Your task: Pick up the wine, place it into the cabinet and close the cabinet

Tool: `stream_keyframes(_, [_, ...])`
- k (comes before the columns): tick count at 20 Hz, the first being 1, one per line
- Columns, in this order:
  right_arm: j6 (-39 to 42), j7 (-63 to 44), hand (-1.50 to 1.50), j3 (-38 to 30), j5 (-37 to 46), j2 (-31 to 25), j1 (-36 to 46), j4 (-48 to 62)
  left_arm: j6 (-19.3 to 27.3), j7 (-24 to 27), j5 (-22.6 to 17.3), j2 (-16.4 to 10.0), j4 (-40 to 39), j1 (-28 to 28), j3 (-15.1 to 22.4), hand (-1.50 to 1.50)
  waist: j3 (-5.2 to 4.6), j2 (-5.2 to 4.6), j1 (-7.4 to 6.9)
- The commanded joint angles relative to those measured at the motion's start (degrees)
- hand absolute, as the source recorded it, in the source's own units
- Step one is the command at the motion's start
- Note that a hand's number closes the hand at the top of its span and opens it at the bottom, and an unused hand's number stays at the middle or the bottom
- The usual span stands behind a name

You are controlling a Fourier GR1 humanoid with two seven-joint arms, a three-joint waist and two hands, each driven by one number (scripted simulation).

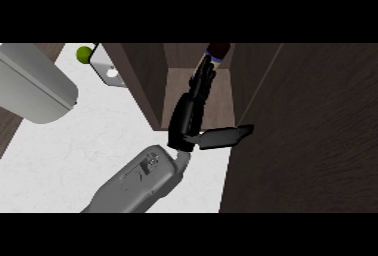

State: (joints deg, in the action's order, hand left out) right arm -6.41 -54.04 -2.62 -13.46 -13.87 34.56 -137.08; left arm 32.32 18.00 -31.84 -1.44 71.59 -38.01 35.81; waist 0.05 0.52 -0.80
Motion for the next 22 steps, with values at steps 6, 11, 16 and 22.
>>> stream_keyframes(6, [-2.8, -4.1, -1.50, 2.2, 1.5, -0.4, 2.5, -2.7, 12.8, 0.7, 3.4, 1.4, 19.4, 14.1, 11.0, -1.50, -0.10, -0.15, 0.71])
stream_keyframes(11, [-4.4, -1.5, -1.50, 6.1, 5.9, 1.7, 2.6, -0.3, 8.9, 2.3, 5.6, -0.3, 26.3, 24.5, 13.3, 1.50, -0.11, -0.36, 0.49])
stream_keyframes(16, [-3.2, 0.2, -1.50, 7.3, 6.6, 2.0, -0.1, -1.5, 6.4, -2.8, 6.8, -8.6, 38.7, 29.7, 16.2, 1.50, -0.08, -0.32, 0.40])
stream_keyframes(22, [2.1, -4.3, 1.50, 7.8, -3.1, -0.8, 4.3, -3.0, -2.0, 2.3, 3.2, -19.5, 45.4, 39.3, 13.4, 1.50, -0.16, -0.19, 0.02])
